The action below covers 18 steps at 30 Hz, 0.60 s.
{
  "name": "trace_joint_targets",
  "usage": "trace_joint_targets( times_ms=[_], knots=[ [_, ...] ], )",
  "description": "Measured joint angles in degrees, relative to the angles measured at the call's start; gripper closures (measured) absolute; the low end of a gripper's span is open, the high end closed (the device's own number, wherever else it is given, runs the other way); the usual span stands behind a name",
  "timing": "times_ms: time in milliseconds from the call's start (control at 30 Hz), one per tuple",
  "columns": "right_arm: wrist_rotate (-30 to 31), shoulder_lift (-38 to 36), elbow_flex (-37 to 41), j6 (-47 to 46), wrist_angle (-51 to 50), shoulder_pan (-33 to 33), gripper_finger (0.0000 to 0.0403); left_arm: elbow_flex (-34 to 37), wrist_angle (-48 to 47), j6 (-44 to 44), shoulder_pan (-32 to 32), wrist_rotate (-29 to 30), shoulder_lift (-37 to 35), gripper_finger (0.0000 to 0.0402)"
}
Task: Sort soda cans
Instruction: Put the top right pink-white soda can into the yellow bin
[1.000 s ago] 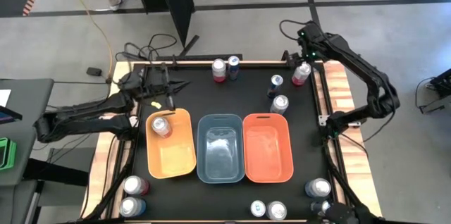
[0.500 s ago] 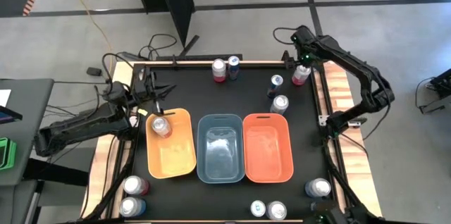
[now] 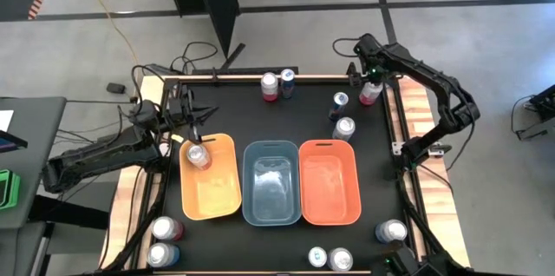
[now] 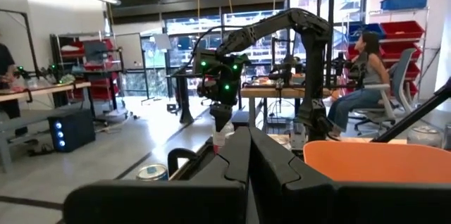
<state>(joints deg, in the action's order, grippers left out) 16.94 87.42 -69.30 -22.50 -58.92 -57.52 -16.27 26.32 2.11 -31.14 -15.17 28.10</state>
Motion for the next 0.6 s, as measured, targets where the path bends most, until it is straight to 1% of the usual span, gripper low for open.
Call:
trace_joint_targets(
  times_ms=[100, 267, 400, 600],
  knots=[
    [-0.13, 0.0, -0.02, 0.02, -0.28, 0.0, 0.001, 0.0, 0.01, 0.13, 0.0, -1.12, -0.01, 0.0401],
    [-0.09, 0.0, 0.4, 0.07, -0.44, 0.0, 0.001, 0.0, 0.01, 0.17, 0.0, -1.28, -0.01, 0.0401],
    [-0.66, 0.19, 1.56, 0.2, -0.99, 0.5, 0.0018, 0.0, -0.04, 0.18, 0.0, -1.3, -0.01, 0.0401],
    [0.01, 0.13, 1.77, 0.33, -0.22, 0.78, 0.0029, 0.0, -0.04, 0.17, 0.0, -1.28, -0.01, 0.0401]
  ],
)
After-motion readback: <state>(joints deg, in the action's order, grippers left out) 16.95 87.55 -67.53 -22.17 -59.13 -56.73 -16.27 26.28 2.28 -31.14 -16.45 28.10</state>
